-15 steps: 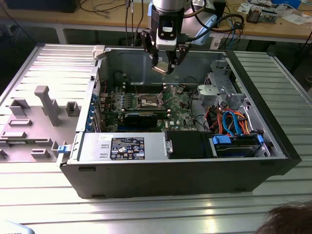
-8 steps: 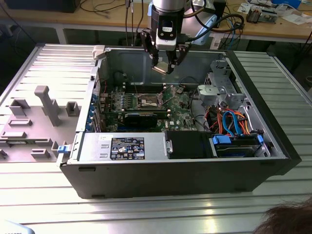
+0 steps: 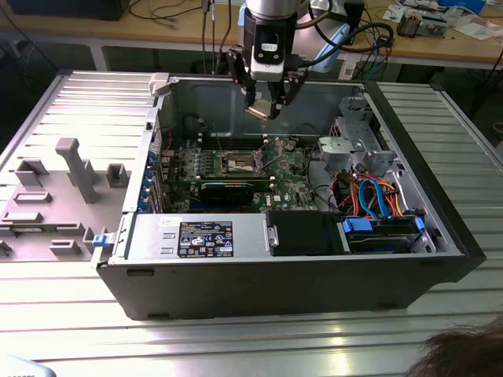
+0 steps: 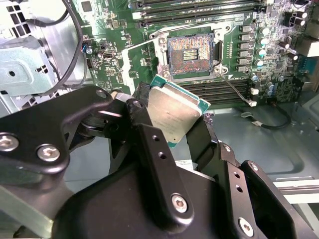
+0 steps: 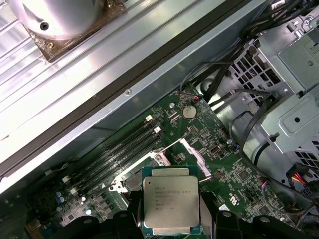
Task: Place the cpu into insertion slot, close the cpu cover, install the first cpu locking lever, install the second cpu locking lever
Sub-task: 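Place the cpu into insertion slot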
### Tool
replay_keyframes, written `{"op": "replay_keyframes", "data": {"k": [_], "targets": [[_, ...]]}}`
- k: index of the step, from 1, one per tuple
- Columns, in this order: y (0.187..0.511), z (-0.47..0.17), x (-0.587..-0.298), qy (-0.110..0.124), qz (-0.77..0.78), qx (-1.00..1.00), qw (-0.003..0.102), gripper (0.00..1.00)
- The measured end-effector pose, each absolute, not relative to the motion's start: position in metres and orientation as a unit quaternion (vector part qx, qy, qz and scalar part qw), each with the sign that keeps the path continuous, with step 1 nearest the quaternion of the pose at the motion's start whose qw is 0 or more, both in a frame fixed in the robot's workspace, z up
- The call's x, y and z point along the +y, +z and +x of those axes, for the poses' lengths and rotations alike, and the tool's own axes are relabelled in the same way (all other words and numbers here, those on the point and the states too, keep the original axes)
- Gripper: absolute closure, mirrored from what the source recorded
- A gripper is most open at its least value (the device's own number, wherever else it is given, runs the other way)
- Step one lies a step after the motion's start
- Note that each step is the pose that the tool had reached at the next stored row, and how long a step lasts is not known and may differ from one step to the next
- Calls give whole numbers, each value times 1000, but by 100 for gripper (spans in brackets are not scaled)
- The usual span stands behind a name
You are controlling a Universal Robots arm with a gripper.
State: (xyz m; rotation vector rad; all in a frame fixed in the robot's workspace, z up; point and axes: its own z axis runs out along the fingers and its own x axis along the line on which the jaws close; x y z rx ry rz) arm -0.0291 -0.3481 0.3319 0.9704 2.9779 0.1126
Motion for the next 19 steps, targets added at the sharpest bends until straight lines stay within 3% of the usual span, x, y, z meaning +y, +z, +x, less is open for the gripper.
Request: {"op": "replay_keyframes", "data": {"k": [19], "targets": [[332, -29, -348, 36, 319, 947, 4, 45]]}}
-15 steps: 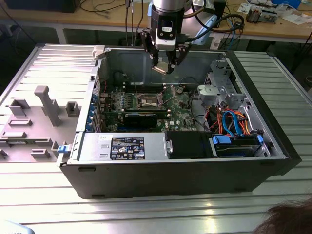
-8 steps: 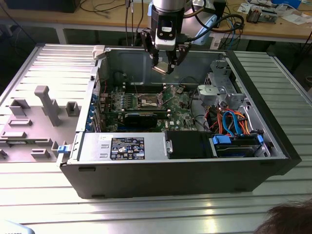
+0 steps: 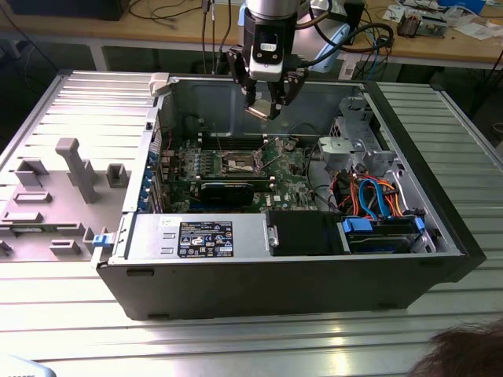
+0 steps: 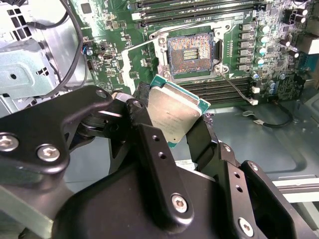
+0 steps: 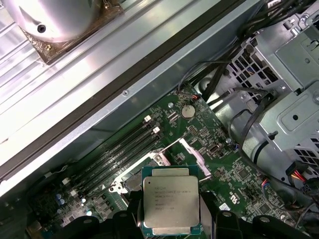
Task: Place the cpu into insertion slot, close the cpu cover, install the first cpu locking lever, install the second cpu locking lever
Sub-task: 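Place the cpu into insertion slot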
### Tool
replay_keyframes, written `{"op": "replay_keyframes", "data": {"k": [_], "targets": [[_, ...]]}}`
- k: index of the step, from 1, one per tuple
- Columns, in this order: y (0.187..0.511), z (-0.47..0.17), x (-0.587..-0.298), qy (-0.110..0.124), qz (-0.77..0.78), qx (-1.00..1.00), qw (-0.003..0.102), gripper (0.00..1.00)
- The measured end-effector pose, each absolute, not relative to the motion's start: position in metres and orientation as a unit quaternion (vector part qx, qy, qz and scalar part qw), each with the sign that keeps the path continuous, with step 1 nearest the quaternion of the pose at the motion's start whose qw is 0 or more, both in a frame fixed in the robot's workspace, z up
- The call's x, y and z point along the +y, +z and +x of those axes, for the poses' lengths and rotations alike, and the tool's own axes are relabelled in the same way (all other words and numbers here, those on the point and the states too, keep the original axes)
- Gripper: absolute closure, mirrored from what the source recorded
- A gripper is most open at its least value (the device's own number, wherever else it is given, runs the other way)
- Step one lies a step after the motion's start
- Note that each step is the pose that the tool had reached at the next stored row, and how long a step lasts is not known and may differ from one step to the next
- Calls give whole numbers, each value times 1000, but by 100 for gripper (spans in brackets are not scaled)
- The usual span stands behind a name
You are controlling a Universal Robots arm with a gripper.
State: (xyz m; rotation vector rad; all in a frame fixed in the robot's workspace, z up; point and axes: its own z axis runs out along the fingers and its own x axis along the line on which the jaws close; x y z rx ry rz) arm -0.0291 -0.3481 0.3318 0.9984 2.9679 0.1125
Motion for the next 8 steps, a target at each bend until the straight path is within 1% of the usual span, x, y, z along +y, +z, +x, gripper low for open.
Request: {"op": "replay_keyframes", "data": {"k": [8], "targets": [[332, -29, -348, 36, 323, 946, 4, 45]]}}
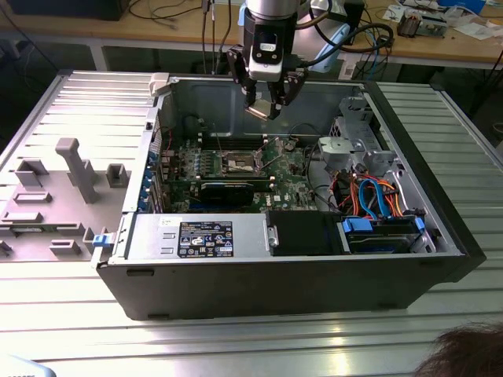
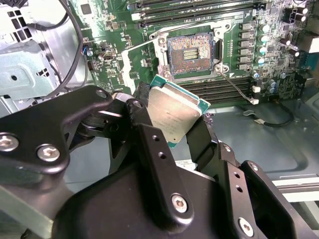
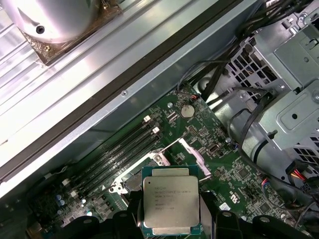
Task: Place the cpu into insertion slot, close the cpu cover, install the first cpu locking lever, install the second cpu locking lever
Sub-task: 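Place the cpu into insertion slot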
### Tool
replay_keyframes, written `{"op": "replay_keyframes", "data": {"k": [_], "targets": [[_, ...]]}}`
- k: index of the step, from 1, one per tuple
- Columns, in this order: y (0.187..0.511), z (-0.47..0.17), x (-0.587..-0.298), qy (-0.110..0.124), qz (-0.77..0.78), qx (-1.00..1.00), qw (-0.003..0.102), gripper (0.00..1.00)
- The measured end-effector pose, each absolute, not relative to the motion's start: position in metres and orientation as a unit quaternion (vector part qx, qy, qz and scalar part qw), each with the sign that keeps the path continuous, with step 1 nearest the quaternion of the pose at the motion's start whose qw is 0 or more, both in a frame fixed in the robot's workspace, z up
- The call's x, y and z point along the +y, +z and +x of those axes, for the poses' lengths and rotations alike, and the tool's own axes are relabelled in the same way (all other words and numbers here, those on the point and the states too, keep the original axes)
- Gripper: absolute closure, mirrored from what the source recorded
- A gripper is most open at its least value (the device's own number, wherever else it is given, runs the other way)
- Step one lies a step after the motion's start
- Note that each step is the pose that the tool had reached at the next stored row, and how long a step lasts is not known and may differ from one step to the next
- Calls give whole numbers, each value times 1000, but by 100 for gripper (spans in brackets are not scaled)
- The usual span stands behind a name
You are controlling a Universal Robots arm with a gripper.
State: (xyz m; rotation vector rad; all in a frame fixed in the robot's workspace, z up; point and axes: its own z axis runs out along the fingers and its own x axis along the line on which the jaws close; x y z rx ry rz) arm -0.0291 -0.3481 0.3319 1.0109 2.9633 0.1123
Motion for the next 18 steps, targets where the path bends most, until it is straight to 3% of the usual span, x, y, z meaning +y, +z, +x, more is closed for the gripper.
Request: {"op": "replay_keyframes", "data": {"k": [18], "targets": [[332, -29, -348, 36, 332, 943, 5, 45]]}}
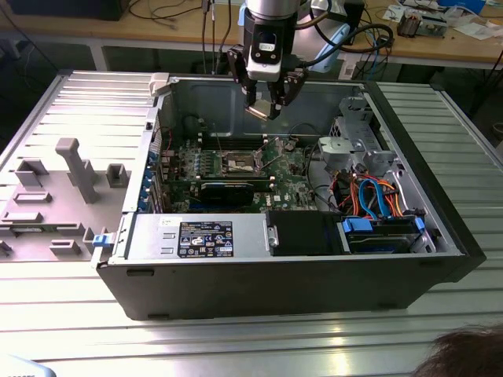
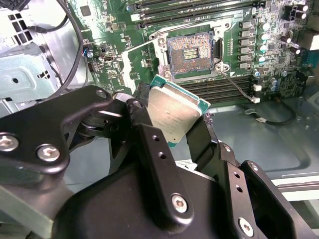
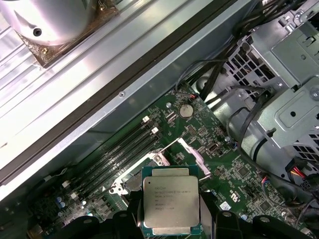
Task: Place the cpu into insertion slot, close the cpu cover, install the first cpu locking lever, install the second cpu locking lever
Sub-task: 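Place the cpu into insertion slot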
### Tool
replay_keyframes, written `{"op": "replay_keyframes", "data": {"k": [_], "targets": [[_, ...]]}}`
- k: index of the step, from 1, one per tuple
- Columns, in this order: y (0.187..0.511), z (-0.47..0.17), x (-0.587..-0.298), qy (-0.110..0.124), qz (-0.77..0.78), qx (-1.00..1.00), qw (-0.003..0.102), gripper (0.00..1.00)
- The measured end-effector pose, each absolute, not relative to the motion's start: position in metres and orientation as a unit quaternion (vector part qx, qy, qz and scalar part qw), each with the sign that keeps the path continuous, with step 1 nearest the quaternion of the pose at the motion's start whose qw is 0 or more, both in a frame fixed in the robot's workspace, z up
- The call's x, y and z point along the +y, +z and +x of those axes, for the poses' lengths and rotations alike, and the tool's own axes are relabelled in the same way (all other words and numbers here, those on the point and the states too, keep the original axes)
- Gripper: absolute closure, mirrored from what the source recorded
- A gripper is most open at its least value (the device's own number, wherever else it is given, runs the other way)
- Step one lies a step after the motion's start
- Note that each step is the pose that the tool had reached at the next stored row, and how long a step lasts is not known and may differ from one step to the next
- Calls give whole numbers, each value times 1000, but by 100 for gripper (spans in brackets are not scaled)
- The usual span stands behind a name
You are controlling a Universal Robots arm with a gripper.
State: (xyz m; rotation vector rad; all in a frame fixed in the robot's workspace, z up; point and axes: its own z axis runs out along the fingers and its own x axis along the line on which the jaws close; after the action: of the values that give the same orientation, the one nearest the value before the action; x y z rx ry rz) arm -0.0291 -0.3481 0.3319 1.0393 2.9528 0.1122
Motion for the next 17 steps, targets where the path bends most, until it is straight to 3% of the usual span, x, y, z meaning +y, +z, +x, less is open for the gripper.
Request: {"op": "replay_keyframes", "data": {"k": [17], "targets": [[332, -29, -348, 36, 339, 940, 5, 45]]}}
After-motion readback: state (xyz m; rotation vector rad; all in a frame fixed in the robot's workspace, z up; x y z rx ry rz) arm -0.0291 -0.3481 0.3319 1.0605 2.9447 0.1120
